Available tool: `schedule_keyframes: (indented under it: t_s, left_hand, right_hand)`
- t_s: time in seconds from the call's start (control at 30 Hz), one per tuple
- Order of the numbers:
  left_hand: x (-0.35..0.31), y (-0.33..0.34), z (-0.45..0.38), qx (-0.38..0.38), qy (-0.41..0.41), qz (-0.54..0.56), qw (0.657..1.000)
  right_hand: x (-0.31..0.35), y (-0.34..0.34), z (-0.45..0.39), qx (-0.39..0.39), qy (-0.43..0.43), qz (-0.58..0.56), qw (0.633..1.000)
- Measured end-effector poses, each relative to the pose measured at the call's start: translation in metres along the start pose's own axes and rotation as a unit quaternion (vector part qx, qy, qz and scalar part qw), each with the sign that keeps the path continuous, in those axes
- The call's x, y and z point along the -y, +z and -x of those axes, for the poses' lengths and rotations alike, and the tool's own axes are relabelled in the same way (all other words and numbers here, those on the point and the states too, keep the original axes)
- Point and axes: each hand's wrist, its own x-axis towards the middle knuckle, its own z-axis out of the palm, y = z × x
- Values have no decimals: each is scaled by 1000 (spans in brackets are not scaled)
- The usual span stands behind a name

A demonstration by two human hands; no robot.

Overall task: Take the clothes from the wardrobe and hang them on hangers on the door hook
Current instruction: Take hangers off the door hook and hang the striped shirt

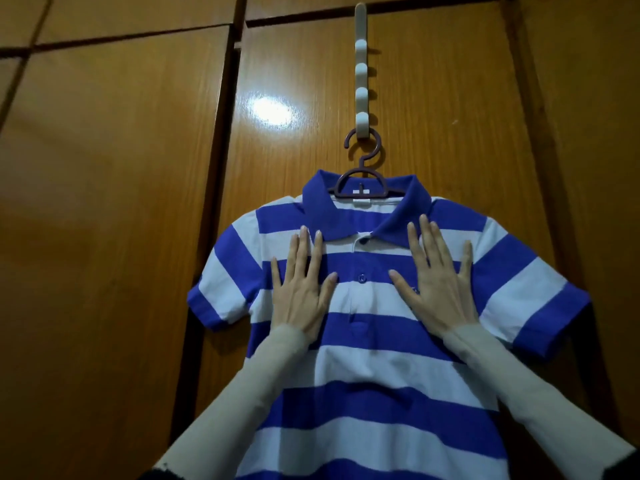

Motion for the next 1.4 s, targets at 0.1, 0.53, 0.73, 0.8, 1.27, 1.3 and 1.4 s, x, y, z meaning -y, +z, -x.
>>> schedule_keyframes:
  t_s: [0.1, 0.53, 0.73, 0.8, 1.27, 1.3, 1.4]
  left_hand:
    - [5, 13, 21, 10, 50, -35, 998]
    - [43, 4, 121, -35, 92, -120, 988]
    - [31, -22, 155, -28, -91, -91, 991]
    - [26, -29, 162, 20, -177, -39, 983]
    - [16, -49, 189, 72, -224, 206, 950]
    - [16, -50, 192, 72, -231, 214, 947]
    - [23, -56, 200, 88, -252, 228, 936]
  right_hand:
    - [1, 5, 25, 24, -56, 42, 997]
    - [-10, -19, 111, 69, -45, 103, 991]
    - [24, -43, 151, 74, 135, -52, 987]
    - [35, -51, 161, 110, 205, -100, 967]
    - [28, -72, 185, 118, 319, -206, 918]
    - [26, -75, 187, 124, 297, -205, 924]
    - [11, -80, 192, 156, 262, -189, 933]
